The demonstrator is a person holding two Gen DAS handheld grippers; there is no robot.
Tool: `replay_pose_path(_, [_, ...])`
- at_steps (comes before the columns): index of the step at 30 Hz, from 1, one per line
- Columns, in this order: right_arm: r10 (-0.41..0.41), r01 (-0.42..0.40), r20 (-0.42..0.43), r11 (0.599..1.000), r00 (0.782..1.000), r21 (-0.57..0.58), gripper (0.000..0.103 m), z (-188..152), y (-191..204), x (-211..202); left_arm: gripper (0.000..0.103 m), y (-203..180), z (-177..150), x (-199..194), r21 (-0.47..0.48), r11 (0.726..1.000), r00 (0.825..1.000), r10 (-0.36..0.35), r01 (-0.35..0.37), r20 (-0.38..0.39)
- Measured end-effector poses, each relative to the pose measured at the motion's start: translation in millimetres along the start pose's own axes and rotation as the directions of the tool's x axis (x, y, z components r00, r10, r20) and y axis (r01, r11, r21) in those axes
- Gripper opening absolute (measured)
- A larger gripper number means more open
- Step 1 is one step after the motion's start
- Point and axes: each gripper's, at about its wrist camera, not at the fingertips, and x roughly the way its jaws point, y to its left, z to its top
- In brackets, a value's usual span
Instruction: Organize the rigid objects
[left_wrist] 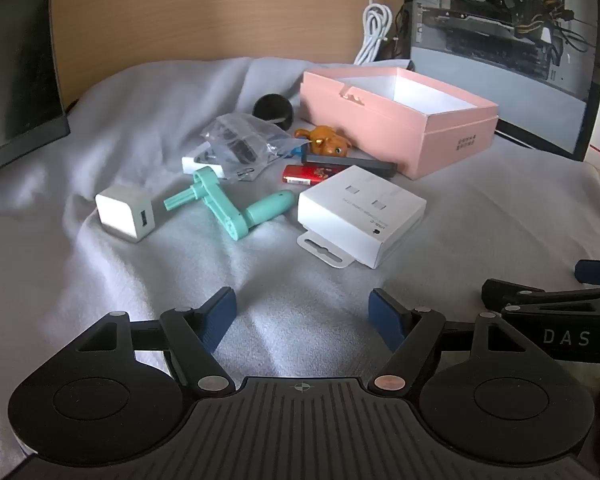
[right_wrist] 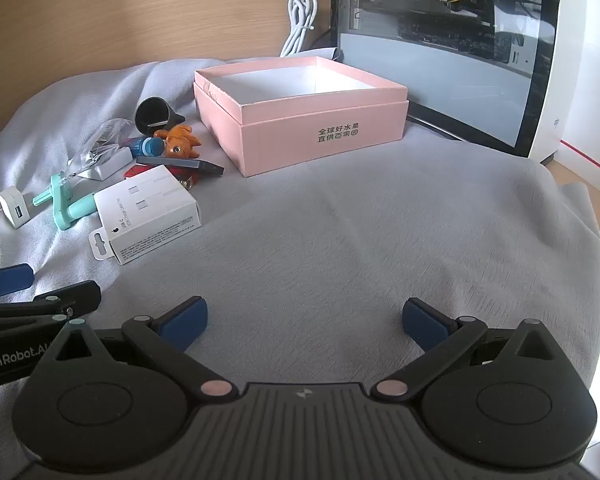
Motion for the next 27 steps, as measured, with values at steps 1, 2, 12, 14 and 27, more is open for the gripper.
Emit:
replay_pose_path(1, [0.001,-0.001,0.0,1.0,1.0,0.001,0.103,0.0,0.0,0.0,0.079,-0.4,-0.1,0.1,0.008,1.0,1.0,0.006,-0.006,0.0])
replay_pose_path(2, [0.001,-0.001,0.0,1.0,1.0,0.001,0.103,0.0,0.0,0.0,0.079,-0.8,-0.2,0.1,0.012,1.0,1.0,0.009,-0.009,0.001])
replay_pose_path(12, [0.001,-0.001,0.0,1.0,1.0,0.001,0.103,-0.2,0.3,0.1,0.079,-0.9,-0.2,0.0,0.012,1.0,1.0,0.009,-0.009,0.002])
replay_pose_path(14, [0.001,-0.001,0.0,1.0,1.0,0.001,0.103,-0.1,0.5,0.0,0.079,-0.8,-0.2,0.0,0.012,1.0,1.0,0.009,-0.009,0.002])
replay_pose_path(27, [0.001,-0.001,0.0,1.0,1.0,0.001,0.103,0.0,0.5,0.2,0.079,-0.8,-0.3,0.0,0.012,1.0,1.0,0.009,-0.009,0.003])
